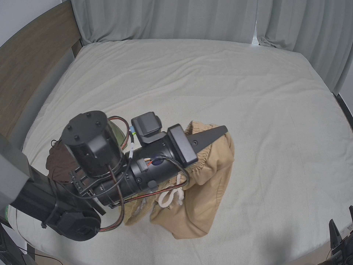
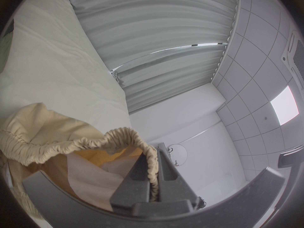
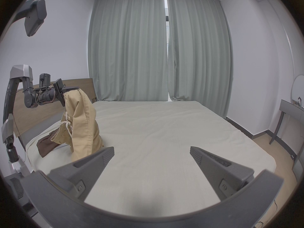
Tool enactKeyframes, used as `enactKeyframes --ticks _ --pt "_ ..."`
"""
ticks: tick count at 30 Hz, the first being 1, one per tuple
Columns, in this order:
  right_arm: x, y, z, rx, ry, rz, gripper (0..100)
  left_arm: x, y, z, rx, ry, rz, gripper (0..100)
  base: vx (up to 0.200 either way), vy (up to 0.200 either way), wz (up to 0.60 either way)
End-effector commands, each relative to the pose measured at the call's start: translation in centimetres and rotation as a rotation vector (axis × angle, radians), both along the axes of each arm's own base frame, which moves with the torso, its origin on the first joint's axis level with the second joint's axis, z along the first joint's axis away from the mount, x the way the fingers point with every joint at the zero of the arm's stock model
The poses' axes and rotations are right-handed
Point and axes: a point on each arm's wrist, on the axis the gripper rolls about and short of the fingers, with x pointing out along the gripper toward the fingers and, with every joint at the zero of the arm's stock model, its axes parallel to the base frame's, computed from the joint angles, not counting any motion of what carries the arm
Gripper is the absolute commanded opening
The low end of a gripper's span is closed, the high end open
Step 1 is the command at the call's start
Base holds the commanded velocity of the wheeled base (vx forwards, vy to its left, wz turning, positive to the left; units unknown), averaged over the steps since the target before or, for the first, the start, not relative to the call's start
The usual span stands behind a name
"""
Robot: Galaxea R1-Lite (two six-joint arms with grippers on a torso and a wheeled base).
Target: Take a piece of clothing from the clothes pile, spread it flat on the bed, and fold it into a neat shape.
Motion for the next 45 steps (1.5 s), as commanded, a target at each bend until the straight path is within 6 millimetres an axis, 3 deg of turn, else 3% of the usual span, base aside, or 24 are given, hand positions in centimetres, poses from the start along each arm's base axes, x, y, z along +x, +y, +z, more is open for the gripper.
enactKeyframes --ticks 1,8,16,28,32,35,45 --pt "0.0 0.0 -0.5 0.000 0.000 0.001 100 0.5 -3.1 -1.1 0.009 0.017 -0.022 0 0.000 0.000 0.00" --pt "0.0 0.0 -0.5 -0.002 0.000 0.001 100 0.8 -6.0 -0.6 -0.024 -0.002 -0.036 0 0.000 0.000 0.00" --pt "0.0 0.0 -0.5 0.000 0.000 0.001 100 0.0 -8.3 1.8 -0.075 -0.027 -0.090 0 0.000 0.000 0.00" --pt "0.0 0.0 -0.5 0.000 0.000 0.001 100 -2.0 -9.5 7.6 -0.184 -0.044 -0.158 0 0.000 0.000 0.00" --pt "0.0 0.0 -0.5 0.000 0.000 0.001 100 -2.4 -8.9 10.0 -0.239 -0.048 -0.147 0 0.000 0.000 0.00" --pt "0.0 0.0 -0.5 0.000 0.000 0.001 100 -2.1 -8.2 9.7 -0.215 -0.013 -0.126 0 0.000 0.000 0.00" --pt "0.0 0.0 -0.5 0.000 0.000 0.001 100 1.4 -1.9 3.2 -0.070 0.025 0.079 0 0.000 0.000 0.00"
